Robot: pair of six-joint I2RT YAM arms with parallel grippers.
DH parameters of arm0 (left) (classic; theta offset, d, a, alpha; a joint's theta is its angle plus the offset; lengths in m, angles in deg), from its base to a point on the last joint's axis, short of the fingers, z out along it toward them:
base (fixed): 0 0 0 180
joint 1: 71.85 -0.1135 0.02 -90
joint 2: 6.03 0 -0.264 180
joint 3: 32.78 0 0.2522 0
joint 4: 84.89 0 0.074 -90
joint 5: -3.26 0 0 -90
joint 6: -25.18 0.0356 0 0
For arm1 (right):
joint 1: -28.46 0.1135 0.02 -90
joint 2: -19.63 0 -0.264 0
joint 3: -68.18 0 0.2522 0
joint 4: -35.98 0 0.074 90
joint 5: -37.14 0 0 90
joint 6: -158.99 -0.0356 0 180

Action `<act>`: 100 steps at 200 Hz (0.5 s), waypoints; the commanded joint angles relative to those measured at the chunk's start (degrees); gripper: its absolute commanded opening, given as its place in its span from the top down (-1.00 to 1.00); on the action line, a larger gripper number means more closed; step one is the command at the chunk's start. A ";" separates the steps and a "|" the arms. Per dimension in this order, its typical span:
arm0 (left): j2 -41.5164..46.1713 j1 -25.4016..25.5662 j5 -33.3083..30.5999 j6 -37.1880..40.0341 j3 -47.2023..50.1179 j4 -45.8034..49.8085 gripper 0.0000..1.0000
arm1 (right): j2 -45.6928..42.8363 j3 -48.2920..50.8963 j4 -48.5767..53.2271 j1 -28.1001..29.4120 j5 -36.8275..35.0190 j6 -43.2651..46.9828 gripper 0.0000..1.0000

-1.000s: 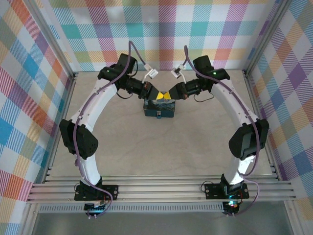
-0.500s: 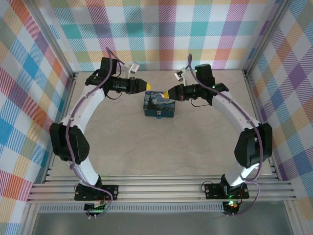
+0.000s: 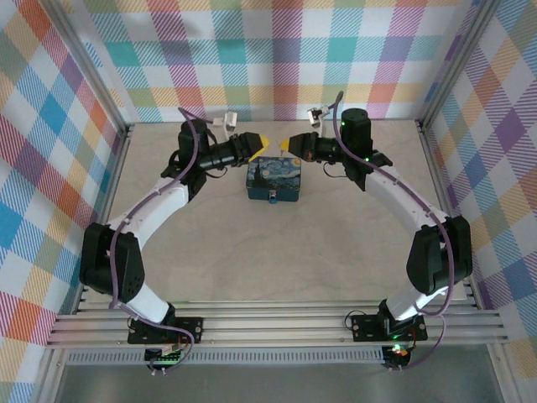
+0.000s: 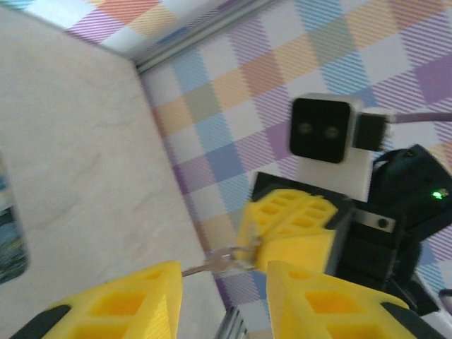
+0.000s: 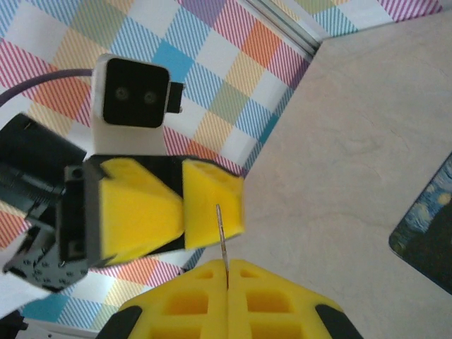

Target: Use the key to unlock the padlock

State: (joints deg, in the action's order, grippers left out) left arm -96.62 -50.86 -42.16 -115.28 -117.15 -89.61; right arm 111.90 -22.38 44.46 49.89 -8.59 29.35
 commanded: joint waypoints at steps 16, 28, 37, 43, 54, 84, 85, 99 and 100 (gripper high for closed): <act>-2.37 2.30 -2.08 -10.44 1.18 -17.75 0.38 | -0.05 0.72 -6.13 1.07 -0.50 -4.62 1.00; -2.70 2.55 -2.32 -11.54 1.58 -19.63 0.42 | -0.31 1.17 -6.68 1.16 -0.55 -5.32 1.00; -2.92 2.73 -2.38 -11.87 1.68 -20.16 0.46 | -0.59 1.61 -7.29 1.10 -0.73 -5.98 1.00; -3.00 2.87 -2.24 -11.94 1.78 -20.17 0.48 | -0.81 2.02 -7.97 1.16 -0.96 -6.63 1.00; -3.02 3.05 -2.29 -11.81 2.03 -20.12 0.49 | -1.17 2.81 -9.47 1.15 -1.74 -8.15 1.00; -1.96 3.15 -4.81 -11.44 4.07 -19.95 0.45 | -1.43 3.97 -12.30 1.16 -3.93 -12.00 1.00; -1.87 3.12 -4.96 -11.38 4.16 -19.90 0.45 | -1.45 4.01 -12.26 1.16 -3.93 -12.02 1.00; -0.82 3.04 -6.87 -10.66 5.11 -18.55 0.37 | -2.11 4.41 -11.20 1.16 -5.25 -11.85 1.00; -0.77 3.02 -7.00 -10.60 5.21 -18.49 0.37 | -2.14 4.44 -11.09 1.16 -5.34 -11.81 1.00</act>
State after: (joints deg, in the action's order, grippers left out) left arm -99.31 -48.24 -45.77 -125.64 -113.74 -106.29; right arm 111.90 -18.62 36.40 50.61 -11.63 19.84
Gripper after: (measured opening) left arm 0.292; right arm 0.061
